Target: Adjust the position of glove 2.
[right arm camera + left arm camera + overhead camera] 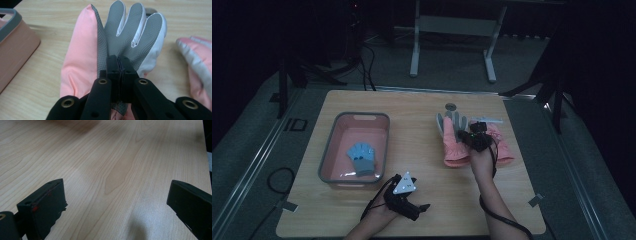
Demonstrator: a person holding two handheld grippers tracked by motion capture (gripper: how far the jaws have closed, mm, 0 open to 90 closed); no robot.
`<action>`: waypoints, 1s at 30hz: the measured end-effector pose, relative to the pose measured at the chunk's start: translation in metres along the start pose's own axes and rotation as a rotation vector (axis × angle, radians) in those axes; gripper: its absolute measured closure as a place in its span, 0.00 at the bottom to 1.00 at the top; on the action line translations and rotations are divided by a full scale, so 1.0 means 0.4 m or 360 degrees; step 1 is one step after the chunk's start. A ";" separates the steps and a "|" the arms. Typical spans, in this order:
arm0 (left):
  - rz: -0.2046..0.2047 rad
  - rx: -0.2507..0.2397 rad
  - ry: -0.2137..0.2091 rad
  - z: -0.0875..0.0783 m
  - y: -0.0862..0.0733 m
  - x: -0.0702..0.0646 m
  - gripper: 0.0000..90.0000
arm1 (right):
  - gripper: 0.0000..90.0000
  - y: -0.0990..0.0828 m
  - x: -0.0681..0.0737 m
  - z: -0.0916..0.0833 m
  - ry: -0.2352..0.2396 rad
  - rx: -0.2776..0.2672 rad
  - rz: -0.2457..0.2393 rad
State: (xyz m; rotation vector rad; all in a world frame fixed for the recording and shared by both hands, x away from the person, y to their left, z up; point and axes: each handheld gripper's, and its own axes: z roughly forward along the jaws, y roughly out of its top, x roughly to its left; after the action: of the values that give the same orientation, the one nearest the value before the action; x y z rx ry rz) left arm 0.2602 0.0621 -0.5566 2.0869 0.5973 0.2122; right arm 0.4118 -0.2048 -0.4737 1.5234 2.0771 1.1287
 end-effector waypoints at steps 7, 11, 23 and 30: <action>0.0014 0.0018 0.0015 0.001 -0.001 0.001 0.03 | 0.98 -0.041 0.039 -0.006 -0.0033 -0.0005 0.0063; 0.0009 0.0019 0.0009 0.000 -0.001 -0.001 0.03 | 0.98 -0.069 0.057 0.000 -0.0009 0.0009 0.0074; 0.0019 0.0025 0.0004 0.000 -0.004 -0.001 0.03 | 0.96 -0.146 0.064 0.050 -0.0053 0.0110 0.0081; 0.0010 0.0022 -0.0011 0.000 -0.004 -0.002 0.03 | 0.88 -0.139 0.058 0.042 -0.0042 0.0093 0.0060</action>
State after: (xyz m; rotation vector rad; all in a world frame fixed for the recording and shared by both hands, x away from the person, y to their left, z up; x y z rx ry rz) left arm 0.2591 0.0625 -0.5579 2.1022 0.5897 0.2048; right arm 0.3782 -0.1836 -0.5217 1.6018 2.0893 1.0642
